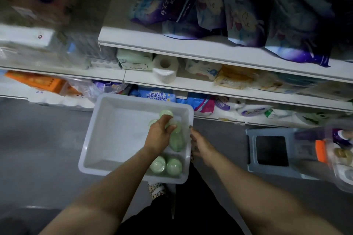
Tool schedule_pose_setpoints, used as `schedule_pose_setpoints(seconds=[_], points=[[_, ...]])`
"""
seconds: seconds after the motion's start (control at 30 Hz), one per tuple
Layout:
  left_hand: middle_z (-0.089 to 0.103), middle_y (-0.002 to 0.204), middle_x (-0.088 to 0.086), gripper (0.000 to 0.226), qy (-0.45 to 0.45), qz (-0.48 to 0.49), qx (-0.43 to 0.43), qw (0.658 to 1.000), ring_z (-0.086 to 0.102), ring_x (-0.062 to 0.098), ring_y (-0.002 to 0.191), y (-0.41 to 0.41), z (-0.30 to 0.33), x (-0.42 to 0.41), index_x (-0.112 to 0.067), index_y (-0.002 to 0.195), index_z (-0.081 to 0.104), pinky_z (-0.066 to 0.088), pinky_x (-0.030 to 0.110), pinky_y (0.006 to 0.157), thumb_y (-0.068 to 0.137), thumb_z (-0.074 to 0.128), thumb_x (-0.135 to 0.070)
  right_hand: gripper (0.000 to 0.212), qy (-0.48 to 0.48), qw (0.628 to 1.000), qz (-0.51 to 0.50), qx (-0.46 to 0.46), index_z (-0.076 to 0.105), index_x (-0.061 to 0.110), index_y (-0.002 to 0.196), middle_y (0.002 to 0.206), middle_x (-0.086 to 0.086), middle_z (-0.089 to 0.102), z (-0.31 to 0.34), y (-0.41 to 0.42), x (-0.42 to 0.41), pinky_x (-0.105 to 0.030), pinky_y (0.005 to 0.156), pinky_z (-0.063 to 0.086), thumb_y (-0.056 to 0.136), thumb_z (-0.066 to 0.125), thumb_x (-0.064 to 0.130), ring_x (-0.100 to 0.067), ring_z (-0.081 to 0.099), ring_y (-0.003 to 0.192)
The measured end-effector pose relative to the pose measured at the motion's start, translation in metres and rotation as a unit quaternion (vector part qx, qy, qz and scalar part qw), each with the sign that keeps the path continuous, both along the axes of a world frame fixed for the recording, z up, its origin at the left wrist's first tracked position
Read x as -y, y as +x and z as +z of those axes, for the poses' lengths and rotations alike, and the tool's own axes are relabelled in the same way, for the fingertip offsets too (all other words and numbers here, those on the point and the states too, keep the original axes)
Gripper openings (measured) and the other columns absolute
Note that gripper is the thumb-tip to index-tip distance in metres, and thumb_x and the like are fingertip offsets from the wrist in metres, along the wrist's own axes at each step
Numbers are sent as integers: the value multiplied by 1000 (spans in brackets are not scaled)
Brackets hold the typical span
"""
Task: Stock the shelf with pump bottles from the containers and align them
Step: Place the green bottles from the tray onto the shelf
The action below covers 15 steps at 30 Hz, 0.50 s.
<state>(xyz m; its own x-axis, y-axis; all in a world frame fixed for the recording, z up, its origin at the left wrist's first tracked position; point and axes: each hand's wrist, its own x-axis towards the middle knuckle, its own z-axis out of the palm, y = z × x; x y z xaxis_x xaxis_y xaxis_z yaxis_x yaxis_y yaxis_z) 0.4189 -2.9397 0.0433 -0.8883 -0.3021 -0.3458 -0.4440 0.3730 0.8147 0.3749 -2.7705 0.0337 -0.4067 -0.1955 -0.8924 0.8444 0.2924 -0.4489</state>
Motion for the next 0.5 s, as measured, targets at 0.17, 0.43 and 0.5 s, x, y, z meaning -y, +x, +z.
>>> schedule_pose_setpoints(seconds=[0.17, 0.43, 0.5], points=[[68, 100, -1, 16, 34, -7, -50, 998, 63, 15, 96, -14, 52, 13, -15, 109, 63, 46, 22, 83, 94, 64, -20, 45, -6, 999, -21, -44, 57, 30, 135, 132, 6, 59, 30, 8, 17, -38, 95, 42, 100, 43, 53, -12, 54, 115], [70, 98, -1, 19, 88, 26, -139, 986, 64, 14, 90, -55, 162, 17, -17, 104, 68, 47, 12, 64, 93, 65, -32, 38, -99, 974, -159, -128, 71, 28, 105, 105, -1, 72, 123, -7, 29, -41, 80, 55, 95, 48, 56, -21, 64, 99], [69, 102, -2, 25, 86, 35, -172, 981, 64, 13, 94, -64, 195, 15, -17, 106, 66, 49, 21, 76, 91, 67, -37, 40, -131, 961, -193, -150, 71, 25, 107, 102, -3, 71, 153, -11, 35, -40, 79, 53, 94, 49, 56, -22, 63, 96]])
